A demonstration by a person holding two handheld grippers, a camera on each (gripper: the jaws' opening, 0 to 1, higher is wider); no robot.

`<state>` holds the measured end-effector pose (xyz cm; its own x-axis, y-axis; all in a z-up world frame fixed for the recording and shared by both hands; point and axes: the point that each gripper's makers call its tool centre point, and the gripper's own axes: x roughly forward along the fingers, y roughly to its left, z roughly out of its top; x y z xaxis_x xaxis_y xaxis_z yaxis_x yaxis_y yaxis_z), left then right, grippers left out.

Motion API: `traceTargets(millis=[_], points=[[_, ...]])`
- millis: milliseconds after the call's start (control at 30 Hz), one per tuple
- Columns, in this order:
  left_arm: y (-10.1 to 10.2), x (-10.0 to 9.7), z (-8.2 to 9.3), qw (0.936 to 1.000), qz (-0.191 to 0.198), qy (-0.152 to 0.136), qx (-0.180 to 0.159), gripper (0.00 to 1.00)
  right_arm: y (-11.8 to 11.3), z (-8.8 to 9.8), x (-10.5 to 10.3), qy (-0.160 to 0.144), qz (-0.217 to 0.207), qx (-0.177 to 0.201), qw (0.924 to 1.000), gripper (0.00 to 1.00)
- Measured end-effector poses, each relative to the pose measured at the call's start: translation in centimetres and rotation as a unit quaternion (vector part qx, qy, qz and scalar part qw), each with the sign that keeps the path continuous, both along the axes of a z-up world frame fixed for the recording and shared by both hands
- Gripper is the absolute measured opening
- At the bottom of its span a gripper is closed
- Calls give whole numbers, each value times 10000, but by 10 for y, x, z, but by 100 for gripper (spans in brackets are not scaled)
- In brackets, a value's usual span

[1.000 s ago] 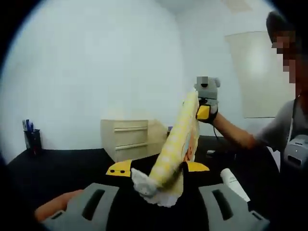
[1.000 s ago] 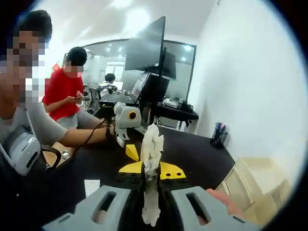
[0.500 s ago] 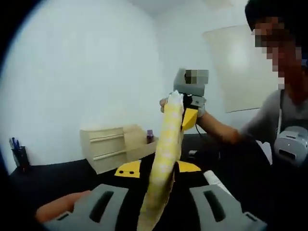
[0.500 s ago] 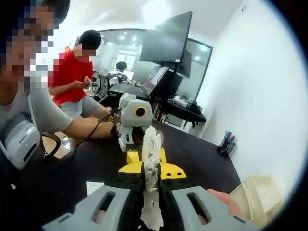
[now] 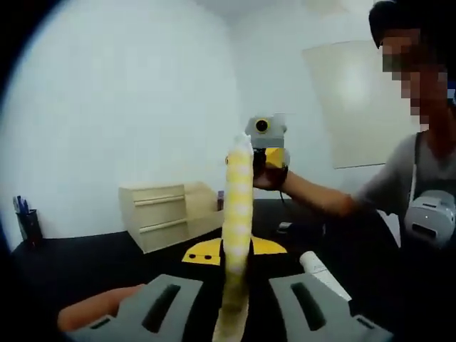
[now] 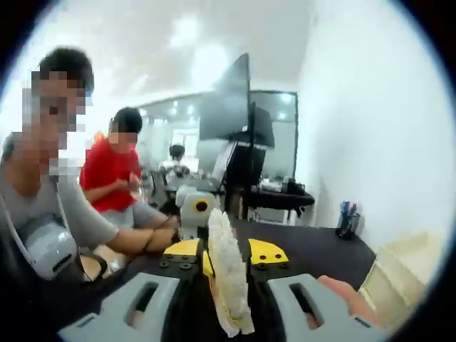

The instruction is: Open the drawer, pick up the cosmetic bottles from the table one by one, place them into the drawer, release the gripper, close the drawer, and move the gripper away

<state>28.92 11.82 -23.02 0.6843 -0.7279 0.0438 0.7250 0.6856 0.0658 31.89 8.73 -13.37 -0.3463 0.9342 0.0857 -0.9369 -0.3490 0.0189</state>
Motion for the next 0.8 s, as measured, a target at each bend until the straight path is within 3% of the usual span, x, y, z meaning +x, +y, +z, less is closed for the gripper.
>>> traceTargets(millis=[67, 233, 433, 567, 633, 800], points=[[0, 0, -1, 10000, -3, 19, -22, 8, -2, -5, 13, 278, -23, 75, 9996, 28], [9, 6, 1, 10000, 19, 60, -70, 8, -6, -30, 15, 293, 279, 50, 9992, 34], [14, 10, 2, 9999, 26, 94, -109, 8, 15, -57, 13, 323, 245, -279, 9988, 35], [18, 12, 4, 9999, 35, 103, -119, 8, 22, -60, 8, 434, 220, -175, 9987, 36], [19, 13, 4, 9999, 45, 109, -125, 8, 25, -57, 12, 629, 139, -76, 9979, 33], [24, 16, 6, 9998, 75, 121, -135, 8, 30, -67, 10, 621, 136, -92, 9979, 25]])
